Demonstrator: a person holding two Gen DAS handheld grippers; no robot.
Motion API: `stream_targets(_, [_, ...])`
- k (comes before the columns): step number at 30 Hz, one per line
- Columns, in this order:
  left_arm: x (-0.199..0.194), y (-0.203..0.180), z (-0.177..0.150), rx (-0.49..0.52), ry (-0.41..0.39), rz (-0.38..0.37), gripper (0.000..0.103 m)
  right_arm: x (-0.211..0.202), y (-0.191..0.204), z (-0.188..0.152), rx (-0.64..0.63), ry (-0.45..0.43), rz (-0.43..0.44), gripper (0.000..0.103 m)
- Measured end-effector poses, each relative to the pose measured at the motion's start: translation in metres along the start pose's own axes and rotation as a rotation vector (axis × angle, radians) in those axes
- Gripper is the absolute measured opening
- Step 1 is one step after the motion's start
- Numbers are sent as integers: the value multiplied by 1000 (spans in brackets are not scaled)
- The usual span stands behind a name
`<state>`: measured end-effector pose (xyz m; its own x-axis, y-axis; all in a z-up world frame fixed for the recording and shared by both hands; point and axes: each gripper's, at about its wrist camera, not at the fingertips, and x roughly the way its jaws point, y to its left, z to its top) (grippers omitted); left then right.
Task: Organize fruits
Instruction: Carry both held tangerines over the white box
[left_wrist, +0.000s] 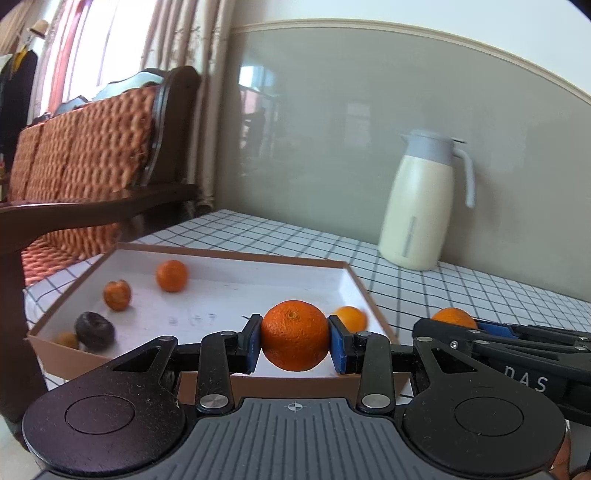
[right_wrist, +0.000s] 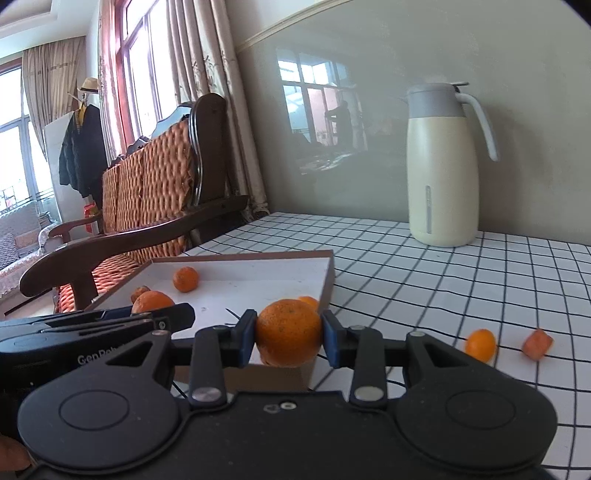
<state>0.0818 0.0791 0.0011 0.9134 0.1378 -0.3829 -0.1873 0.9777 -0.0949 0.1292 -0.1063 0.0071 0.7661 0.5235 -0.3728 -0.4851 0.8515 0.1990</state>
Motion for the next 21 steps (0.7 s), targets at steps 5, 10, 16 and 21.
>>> stream_targets(5, [1,15,1,-20,-5,31,38,8,7,3,7,-18,6,28])
stream_targets(10, [3,30,1,-39,-9,64,38,17,13,5,10,-26,9,28])
stream_targets(16, [5,48,3,-61,-12,110,38,25,20,6,11,-35,7,28])
stream_targets(21, [8,60,4,-76,-11,139,38,33,24,8,19,-35,9,28])
